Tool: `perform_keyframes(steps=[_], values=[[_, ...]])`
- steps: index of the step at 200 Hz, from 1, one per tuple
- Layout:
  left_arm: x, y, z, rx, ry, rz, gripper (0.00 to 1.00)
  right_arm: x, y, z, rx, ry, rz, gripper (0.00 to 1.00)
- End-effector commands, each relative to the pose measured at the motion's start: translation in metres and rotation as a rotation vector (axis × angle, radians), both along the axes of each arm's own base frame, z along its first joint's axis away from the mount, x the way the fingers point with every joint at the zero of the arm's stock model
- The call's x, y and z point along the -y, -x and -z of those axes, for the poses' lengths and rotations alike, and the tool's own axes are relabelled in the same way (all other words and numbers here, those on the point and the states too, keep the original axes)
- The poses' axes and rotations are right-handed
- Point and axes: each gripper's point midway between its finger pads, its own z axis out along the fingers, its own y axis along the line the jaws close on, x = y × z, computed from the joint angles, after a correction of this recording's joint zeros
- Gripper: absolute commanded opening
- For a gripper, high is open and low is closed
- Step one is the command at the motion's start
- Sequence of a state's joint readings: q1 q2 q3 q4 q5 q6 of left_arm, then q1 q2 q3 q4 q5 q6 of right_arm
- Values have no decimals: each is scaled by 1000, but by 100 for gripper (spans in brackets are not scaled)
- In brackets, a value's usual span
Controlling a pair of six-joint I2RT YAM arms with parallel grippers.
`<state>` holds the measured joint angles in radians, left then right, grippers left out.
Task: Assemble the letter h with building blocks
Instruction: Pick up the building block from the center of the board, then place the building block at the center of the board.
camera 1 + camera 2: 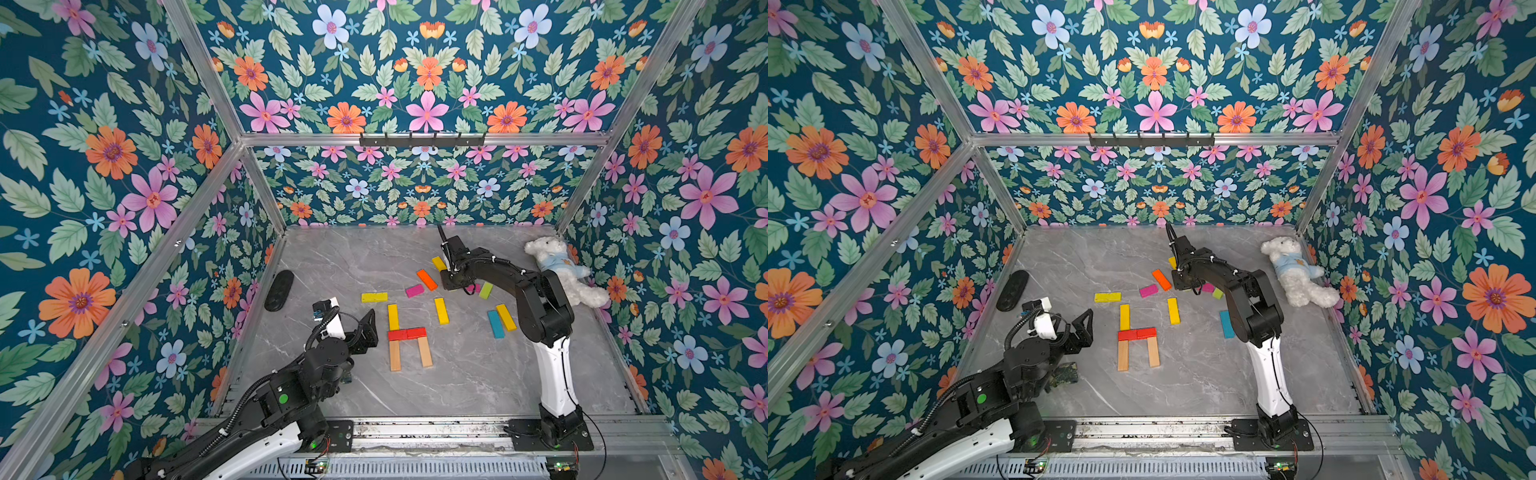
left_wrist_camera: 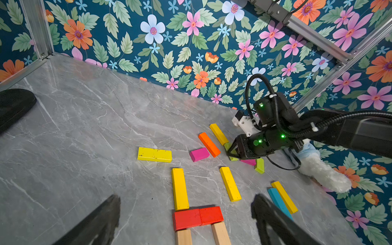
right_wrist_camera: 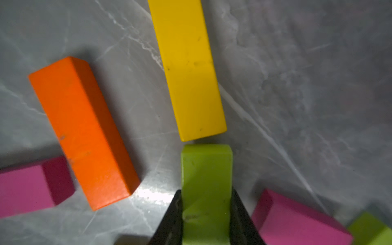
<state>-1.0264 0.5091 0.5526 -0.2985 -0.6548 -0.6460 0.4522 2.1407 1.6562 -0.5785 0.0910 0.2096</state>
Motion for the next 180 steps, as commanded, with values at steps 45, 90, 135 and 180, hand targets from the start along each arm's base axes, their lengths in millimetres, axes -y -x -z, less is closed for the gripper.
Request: perform_keyframes(steps=[45,90,135,180], values=[[10,-2,-4,18,21,35,99,0,92,-71,62,-71,45,12],[21,-2,4,11,6,73,99,-5,198,-48,5,-100,12,13],[35,-3,18,-26,-2,119,99,-11,238,-3,-51,-82,35,13],[37,-1,27,-56,-8,130,99,-12,248,22,-93,-76,59,35]])
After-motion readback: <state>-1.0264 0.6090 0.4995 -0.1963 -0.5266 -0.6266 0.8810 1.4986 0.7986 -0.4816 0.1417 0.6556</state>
